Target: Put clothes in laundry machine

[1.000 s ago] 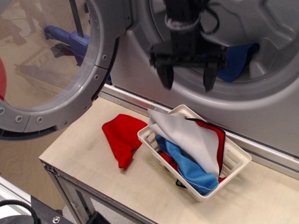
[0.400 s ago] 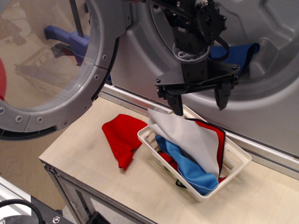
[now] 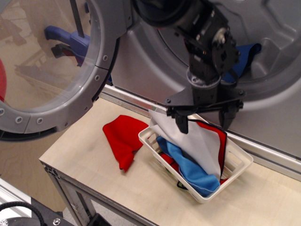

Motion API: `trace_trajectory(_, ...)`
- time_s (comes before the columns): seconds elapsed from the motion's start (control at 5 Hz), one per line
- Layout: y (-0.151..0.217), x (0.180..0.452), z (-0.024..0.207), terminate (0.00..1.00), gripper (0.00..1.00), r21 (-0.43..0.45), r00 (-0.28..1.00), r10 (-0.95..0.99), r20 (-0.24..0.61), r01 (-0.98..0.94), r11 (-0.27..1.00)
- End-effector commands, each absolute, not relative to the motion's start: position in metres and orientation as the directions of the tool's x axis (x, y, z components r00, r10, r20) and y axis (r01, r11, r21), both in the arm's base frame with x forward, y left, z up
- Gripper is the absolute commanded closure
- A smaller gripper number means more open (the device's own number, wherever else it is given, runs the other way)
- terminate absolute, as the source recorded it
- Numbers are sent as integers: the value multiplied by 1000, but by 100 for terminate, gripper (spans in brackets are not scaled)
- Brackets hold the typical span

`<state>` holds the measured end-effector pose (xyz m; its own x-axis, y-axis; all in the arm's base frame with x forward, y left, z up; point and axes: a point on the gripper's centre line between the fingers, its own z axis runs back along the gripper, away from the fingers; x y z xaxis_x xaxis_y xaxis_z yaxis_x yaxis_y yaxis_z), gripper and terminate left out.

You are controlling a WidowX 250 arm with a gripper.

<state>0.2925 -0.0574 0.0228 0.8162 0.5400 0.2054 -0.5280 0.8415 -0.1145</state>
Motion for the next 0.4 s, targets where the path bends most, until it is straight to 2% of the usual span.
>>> trace_trajectory(0.0, -42, 296, 8, 0, 0, -61, 800, 542, 259, -546, 835)
trace_trajectory(0.2, -39, 291, -7, 0, 0, -49, 803, 528, 277, -537, 842)
